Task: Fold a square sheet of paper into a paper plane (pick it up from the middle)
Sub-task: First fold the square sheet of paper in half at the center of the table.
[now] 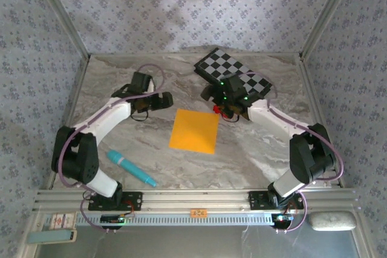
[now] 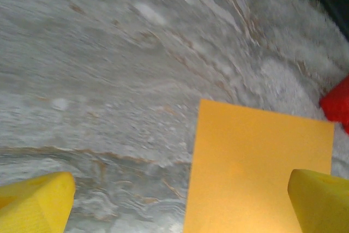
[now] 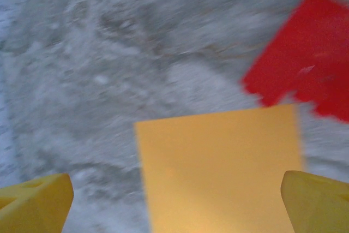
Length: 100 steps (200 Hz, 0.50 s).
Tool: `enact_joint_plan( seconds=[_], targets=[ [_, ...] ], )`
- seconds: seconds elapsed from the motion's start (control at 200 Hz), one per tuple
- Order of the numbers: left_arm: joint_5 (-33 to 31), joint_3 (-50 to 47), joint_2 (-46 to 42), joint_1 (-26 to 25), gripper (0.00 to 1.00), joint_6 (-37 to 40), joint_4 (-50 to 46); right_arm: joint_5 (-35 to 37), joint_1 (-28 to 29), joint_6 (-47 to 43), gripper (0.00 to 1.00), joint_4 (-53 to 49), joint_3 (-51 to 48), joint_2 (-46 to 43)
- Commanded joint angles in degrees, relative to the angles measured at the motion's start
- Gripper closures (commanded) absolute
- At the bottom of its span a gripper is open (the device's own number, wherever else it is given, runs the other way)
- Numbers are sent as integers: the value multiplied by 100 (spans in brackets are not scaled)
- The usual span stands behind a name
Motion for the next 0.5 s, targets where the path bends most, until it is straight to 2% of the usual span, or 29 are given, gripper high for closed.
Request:
enact_joint_plan(
  seconds=[0.0,0.265,0.495],
  targets=[
    [-277,394,278,-453,0,-132,-668,366,-279,-771,0,-241,-416,-335],
    [-643,1278,1444,-1591,0,-839,-1527,633,-789,-1065,0,-81,-978,-782],
    [-883,2085,2290,-2193,3,-1009,-2021,460,-1108,-1079,0,108,-1340,-960]
  ],
)
